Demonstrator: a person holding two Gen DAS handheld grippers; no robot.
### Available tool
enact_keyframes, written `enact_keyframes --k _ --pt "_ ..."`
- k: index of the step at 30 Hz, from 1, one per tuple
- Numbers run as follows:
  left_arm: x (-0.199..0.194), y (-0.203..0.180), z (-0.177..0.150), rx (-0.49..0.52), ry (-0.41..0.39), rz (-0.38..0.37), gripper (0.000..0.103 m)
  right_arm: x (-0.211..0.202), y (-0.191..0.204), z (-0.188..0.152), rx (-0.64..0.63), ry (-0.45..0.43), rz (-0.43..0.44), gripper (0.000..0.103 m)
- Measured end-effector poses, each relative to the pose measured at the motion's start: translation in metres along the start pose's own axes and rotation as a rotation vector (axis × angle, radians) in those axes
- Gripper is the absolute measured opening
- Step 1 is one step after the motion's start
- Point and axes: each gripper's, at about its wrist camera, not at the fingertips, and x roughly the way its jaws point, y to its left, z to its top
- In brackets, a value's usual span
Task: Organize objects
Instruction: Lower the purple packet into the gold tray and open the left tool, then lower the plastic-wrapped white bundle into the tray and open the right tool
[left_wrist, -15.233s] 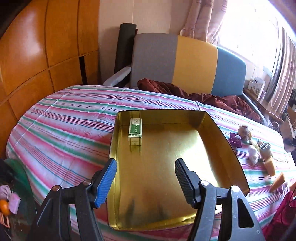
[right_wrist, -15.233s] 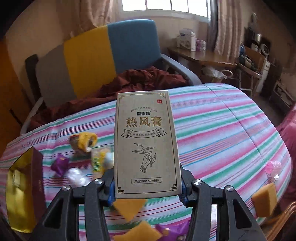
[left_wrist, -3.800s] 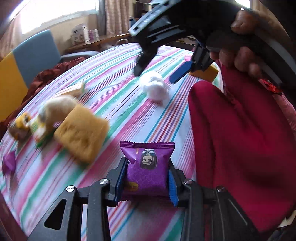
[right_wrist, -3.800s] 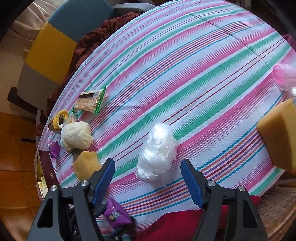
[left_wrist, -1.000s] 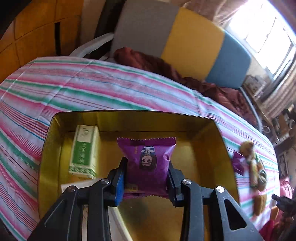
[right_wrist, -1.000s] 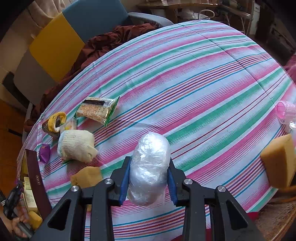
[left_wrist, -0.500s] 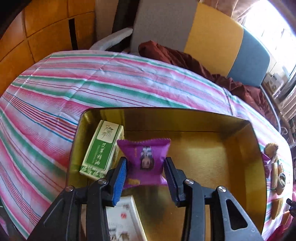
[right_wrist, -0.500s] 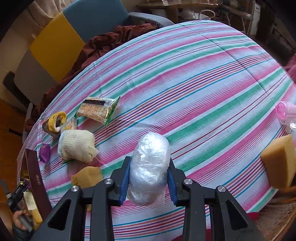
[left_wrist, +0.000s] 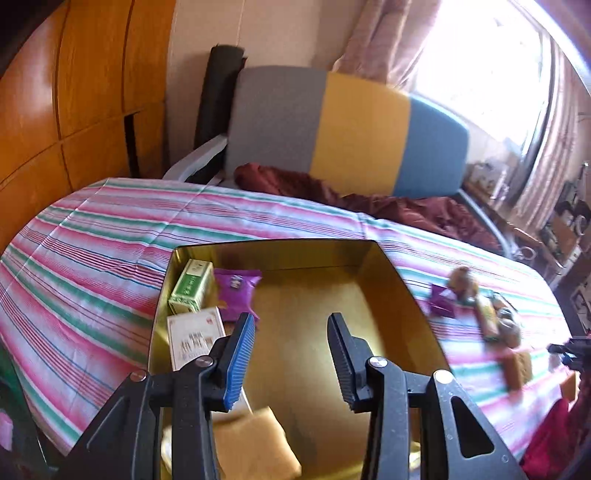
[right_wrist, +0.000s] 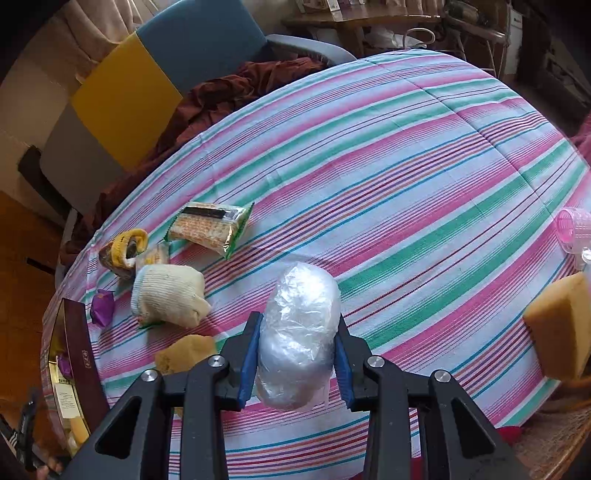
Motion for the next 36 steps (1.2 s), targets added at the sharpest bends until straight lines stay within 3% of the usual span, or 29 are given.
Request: enact_keyframes --k 7,16,27,36 --pt "-0.023 -0.012 -0.024 0.045 -0.01 -0.006 0.041 -0.011 0.048 -0.016 -0.162 -0.05 0.013 0.036" --pt "-0.032 -0.009 -0.044 0.054 0.003 -0.003 0.041 -0.017 0.164 -0.058 -0.466 -0.069 0.079 0.036" --pt "-0.03 0.023 -0.053 -0.021 0.033 -0.016 0.041 0.007 0.316 -0.146 -0.73 0.056 0.306 0.038" --pt "-0.036 0.086 -0.05 -0.183 0.02 0.079 0.041 0.055 0.405 -0.201 -0.834 0.152 0.349 0.038"
